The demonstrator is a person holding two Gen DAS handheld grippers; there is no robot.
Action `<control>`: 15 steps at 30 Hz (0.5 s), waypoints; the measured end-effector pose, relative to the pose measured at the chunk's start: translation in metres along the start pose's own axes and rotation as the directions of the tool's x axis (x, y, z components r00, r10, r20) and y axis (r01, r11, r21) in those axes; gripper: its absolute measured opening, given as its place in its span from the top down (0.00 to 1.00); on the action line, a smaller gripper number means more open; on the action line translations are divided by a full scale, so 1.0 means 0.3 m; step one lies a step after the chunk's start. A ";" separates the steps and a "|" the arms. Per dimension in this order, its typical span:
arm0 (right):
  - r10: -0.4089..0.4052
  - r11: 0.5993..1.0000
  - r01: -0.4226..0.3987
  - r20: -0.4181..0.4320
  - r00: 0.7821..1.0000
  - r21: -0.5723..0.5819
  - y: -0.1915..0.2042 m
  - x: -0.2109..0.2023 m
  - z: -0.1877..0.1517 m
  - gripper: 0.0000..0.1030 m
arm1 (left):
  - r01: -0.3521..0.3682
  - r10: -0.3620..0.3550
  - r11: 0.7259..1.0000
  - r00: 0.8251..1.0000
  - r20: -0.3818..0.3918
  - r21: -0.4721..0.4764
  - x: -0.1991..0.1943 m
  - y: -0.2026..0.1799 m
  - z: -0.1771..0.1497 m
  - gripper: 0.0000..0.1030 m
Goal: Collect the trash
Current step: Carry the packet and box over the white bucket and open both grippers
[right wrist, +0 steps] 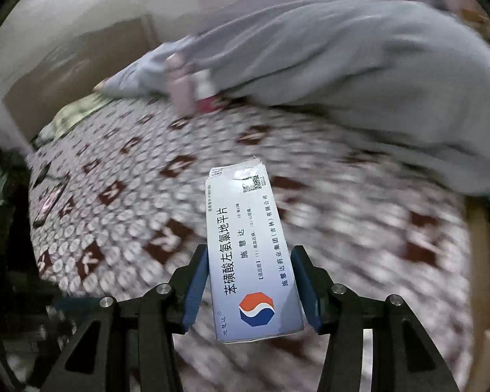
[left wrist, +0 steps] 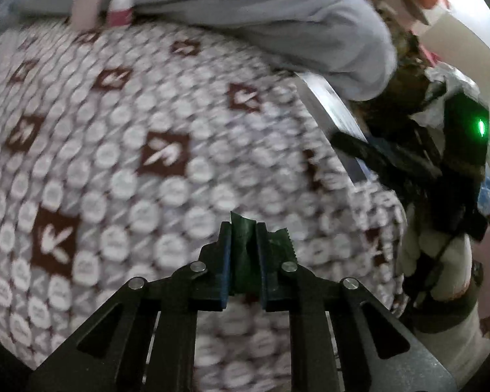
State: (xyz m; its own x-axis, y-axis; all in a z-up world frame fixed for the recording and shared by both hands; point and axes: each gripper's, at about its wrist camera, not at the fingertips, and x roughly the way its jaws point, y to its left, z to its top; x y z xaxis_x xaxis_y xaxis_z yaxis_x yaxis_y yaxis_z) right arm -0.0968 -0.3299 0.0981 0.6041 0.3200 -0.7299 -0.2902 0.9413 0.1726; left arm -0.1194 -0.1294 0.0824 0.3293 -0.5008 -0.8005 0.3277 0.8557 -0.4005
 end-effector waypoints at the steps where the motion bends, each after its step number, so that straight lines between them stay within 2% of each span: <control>1: -0.016 1.000 0.016 0.012 1.000 0.018 -0.033 -0.042 -0.017 0.52 | 0.012 -0.012 1.000 1.000 0.010 0.022 -0.002 -0.041 0.019 0.90; 4: -0.103 0.992 0.099 0.044 0.994 0.082 -0.151 -0.192 -0.090 0.52 | 0.038 -0.040 0.997 0.999 0.030 0.072 -0.006 -0.134 0.056 0.90; 8: -0.197 0.966 0.183 0.063 0.978 0.181 -0.284 -0.343 -0.181 0.52 | 0.096 -0.103 0.984 0.994 0.043 0.154 0.015 -0.321 0.098 0.90; 15: -0.352 0.881 0.315 0.042 0.935 0.354 -0.513 -0.541 -0.361 0.52 | 0.204 -0.213 0.934 0.977 -0.001 0.295 0.130 -0.690 0.119 0.90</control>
State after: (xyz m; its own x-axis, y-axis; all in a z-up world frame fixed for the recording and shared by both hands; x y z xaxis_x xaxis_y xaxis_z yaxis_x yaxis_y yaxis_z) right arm -0.2306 -0.5384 0.1186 0.6979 -0.0273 -0.7157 0.1975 0.9679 0.1557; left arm -0.1428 -0.3308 0.1499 0.2511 -0.6712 -0.6975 0.6338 0.6586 -0.4056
